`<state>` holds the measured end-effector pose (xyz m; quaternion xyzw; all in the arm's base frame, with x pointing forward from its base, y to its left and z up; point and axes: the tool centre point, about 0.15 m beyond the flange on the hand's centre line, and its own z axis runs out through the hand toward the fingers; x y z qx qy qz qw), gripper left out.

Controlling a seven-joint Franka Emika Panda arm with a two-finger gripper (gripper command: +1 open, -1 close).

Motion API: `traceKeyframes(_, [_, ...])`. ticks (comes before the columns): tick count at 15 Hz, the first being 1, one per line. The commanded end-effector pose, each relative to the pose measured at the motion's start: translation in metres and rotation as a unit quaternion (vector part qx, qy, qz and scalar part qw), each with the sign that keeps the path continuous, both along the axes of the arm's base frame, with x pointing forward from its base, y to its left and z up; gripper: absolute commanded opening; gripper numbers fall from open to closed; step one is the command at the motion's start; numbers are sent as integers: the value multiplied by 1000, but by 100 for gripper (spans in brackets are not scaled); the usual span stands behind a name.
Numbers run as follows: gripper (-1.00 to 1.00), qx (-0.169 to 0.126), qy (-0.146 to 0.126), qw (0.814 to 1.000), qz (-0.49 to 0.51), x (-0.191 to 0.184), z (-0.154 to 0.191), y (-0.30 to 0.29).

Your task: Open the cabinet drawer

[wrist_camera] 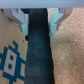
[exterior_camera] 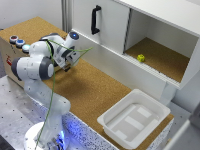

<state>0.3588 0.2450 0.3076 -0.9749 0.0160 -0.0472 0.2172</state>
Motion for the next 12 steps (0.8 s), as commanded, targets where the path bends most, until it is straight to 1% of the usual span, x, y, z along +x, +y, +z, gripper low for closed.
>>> traceKeyframes(1, [-100, 21, 18, 999, 42, 23, -15, -49])
traceKeyframes(7, [-100, 9, 25, 997, 70, 45, -19, -71])
traceKeyframes(12, [-100, 8, 27, 998, 64, 47, -21, -90])
